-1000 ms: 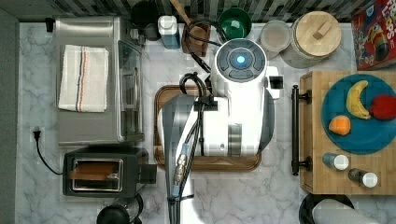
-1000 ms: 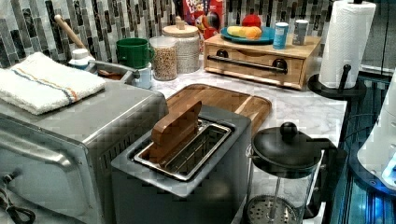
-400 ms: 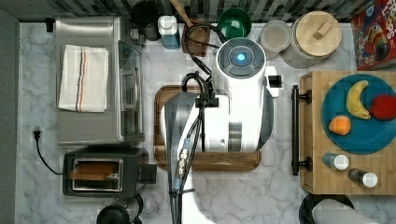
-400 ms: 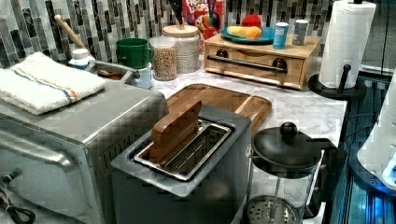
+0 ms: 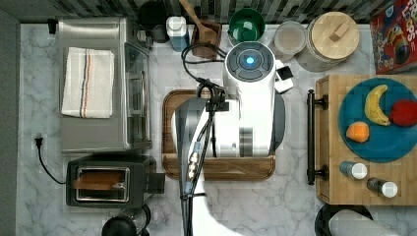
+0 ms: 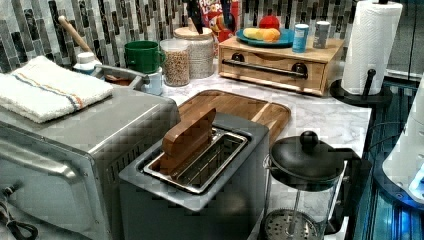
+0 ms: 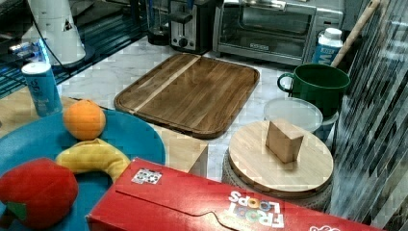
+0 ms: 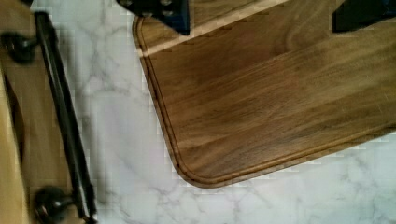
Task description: Open the drawer.
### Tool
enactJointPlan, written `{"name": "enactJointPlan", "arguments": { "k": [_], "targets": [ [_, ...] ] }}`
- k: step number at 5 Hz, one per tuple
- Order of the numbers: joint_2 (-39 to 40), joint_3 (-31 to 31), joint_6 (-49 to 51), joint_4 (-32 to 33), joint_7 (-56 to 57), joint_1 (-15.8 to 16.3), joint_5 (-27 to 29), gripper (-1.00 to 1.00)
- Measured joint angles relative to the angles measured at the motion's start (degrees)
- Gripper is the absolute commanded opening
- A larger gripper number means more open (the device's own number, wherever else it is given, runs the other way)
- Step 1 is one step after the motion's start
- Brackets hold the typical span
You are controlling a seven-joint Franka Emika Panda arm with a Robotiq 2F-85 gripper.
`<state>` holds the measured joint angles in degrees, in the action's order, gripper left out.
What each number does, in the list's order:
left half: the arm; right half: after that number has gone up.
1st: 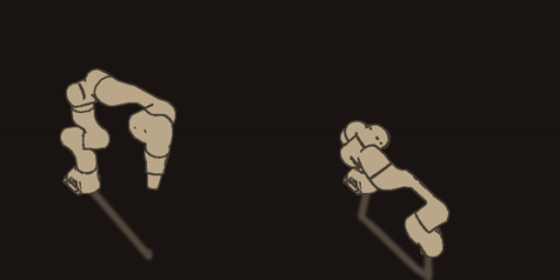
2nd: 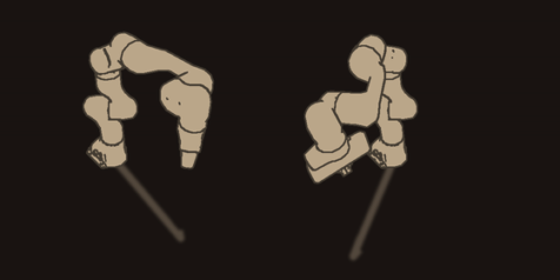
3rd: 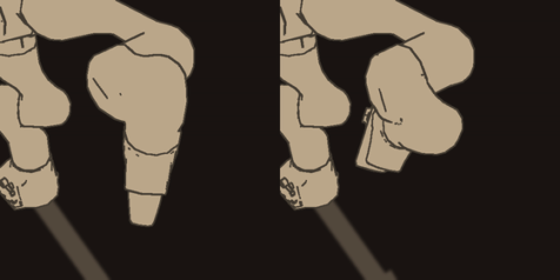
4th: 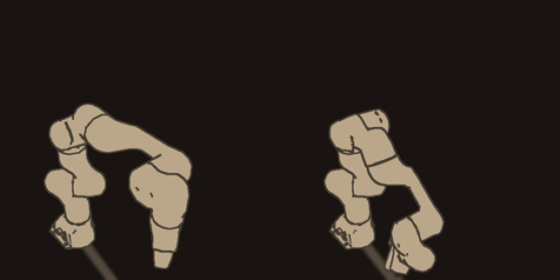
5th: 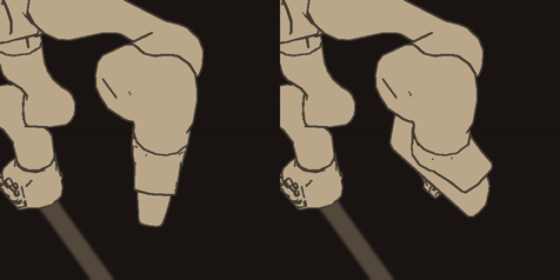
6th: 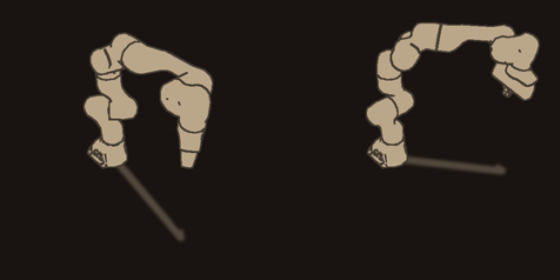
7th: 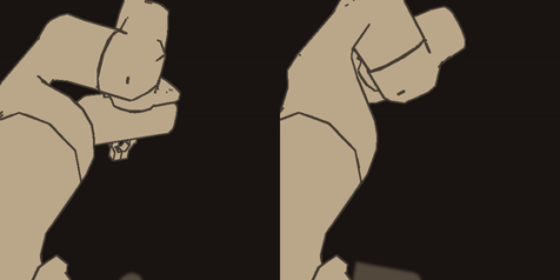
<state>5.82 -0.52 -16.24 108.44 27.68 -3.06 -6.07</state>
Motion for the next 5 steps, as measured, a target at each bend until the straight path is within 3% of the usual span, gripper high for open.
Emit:
{"name": "enactJointPlan", "arguments": {
  "k": [3, 5],
  "targets": [
    [0.20, 5.16, -12.46, 9.40, 19.23, -2.50, -3.30, 1.00],
    [1.03, 7.12, -17.47, 11.19, 27.65, -8.40, -6.32, 1.00]
  ]
}}
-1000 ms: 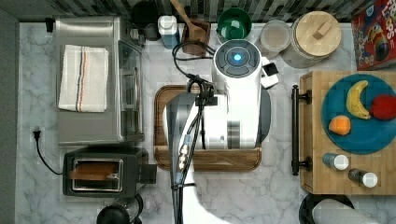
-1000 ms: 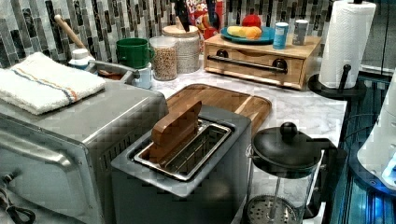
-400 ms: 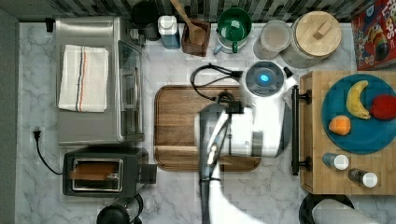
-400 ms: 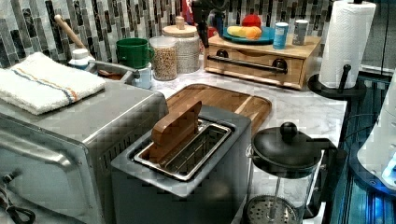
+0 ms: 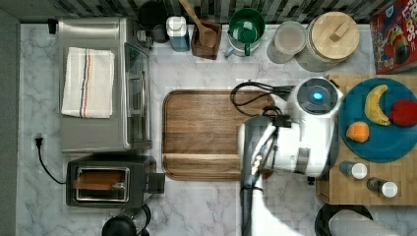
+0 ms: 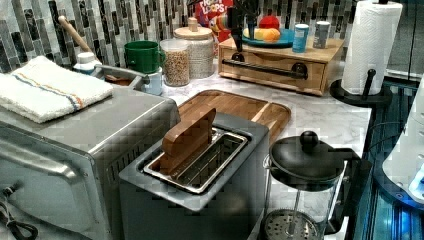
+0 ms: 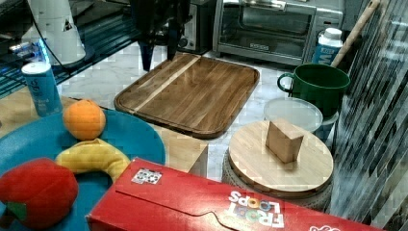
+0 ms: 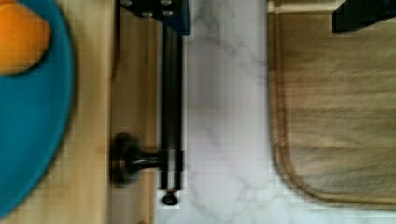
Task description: Open the drawer.
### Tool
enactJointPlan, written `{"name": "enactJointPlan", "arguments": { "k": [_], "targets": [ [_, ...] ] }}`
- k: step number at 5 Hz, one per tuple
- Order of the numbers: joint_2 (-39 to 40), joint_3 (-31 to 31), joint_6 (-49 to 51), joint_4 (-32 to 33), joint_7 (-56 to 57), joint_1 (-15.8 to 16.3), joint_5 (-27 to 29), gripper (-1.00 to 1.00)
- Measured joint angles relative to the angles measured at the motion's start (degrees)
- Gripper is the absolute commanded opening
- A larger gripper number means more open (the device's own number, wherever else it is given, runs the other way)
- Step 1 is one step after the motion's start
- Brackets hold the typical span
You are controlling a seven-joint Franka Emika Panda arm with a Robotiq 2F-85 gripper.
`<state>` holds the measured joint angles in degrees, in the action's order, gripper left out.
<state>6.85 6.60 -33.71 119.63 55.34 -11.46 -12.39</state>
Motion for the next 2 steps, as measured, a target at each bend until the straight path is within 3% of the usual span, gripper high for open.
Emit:
{"name": "enactJointPlan", "arguments": {
  "k": [2],
  "targets": [
    [0.49, 2.01, -3.75, 0.00, 2.69, -2.68, -0.06, 1.00]
  ]
}}
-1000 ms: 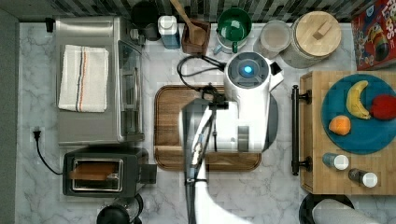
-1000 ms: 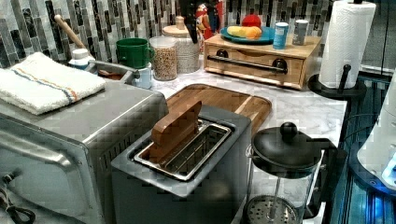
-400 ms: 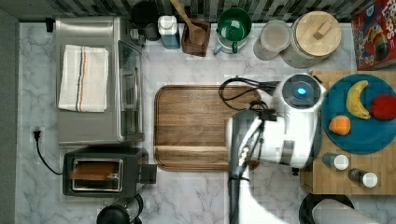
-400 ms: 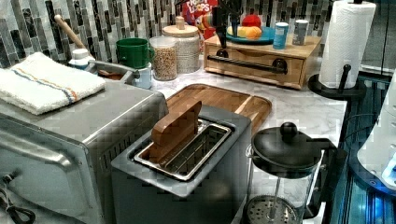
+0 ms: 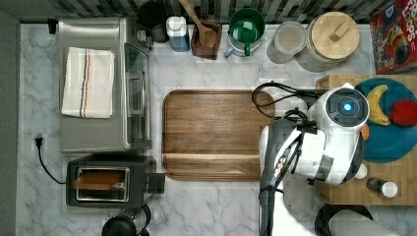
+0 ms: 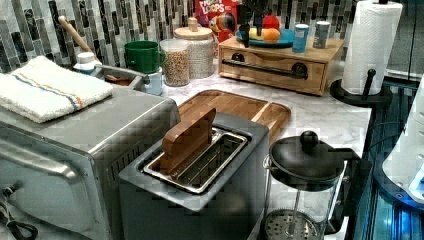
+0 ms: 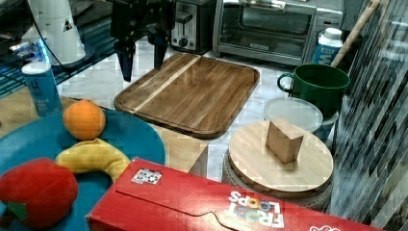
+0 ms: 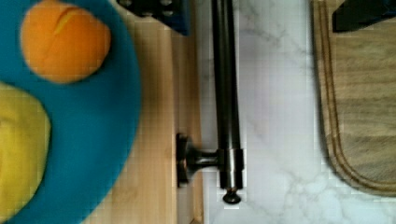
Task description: Open the drawer.
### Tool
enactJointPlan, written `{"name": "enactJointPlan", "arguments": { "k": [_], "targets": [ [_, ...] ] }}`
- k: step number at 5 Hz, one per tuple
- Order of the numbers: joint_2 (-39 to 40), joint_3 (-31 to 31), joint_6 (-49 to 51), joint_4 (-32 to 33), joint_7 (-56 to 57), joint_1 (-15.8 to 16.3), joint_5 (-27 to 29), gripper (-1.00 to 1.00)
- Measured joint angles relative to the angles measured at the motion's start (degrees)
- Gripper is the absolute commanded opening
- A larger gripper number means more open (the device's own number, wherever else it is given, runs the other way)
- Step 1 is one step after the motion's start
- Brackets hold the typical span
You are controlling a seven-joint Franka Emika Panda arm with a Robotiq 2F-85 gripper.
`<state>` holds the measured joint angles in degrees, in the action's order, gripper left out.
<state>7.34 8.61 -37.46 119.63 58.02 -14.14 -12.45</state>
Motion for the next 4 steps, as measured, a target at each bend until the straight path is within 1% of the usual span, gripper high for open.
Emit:
{"name": "enactJointPlan", "arguments": {
  "k": [1, 3, 4],
  "targets": [
    [1.15, 0.60, -4.87, 0.00, 0.45, -0.22, -0.03, 1.00],
    [4.55, 0.32, -7.02, 0.00, 1.90, -1.24, 0.09, 1.00],
    [6.22, 0.31, -10.97, 1.45, 4.20, -2.04, 1.42, 1.00]
  ]
}}
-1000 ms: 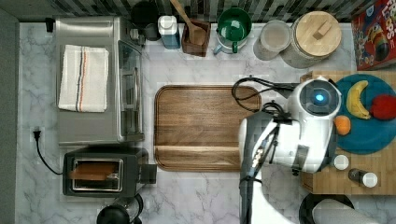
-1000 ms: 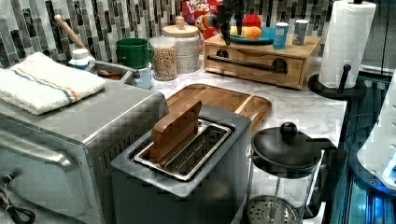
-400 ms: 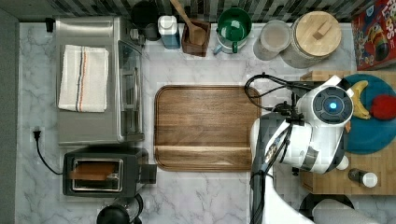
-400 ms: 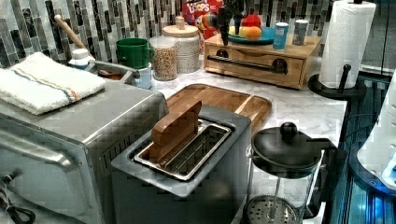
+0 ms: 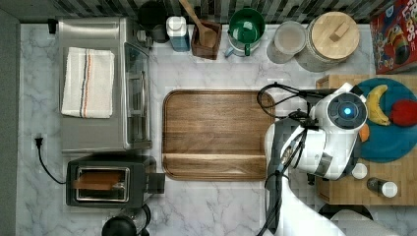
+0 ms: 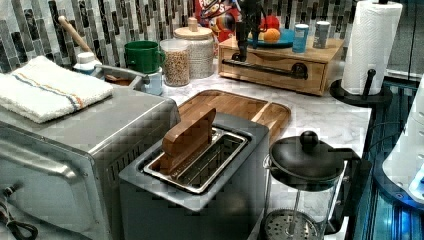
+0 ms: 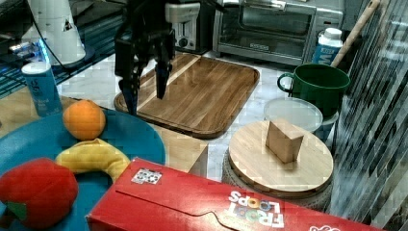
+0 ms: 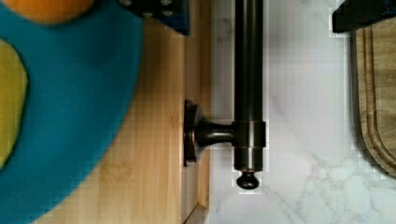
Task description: Open the drawer.
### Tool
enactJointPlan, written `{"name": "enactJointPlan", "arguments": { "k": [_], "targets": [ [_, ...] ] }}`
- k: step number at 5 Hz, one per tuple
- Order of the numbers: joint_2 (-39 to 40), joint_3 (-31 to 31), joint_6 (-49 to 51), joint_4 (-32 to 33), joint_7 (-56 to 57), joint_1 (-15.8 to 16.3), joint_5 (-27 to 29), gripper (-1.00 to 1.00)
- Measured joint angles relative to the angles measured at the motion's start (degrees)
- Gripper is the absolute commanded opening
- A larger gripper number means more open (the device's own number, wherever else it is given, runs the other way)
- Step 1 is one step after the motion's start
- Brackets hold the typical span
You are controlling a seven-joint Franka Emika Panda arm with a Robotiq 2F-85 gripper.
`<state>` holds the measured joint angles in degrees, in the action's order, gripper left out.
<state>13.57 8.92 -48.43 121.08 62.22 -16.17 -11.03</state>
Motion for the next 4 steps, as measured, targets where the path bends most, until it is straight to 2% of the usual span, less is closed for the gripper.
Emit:
{"name": "enactJointPlan", "arguments": {
  "k": [1, 4],
  "targets": [
    [0.31, -0.34, -4.00, 2.35, 0.45, -0.53, 0.08, 1.00],
    [2.50, 0.01, -5.62, 5.15, 0.06, -0.36, -0.19, 1.00]
  ]
}}
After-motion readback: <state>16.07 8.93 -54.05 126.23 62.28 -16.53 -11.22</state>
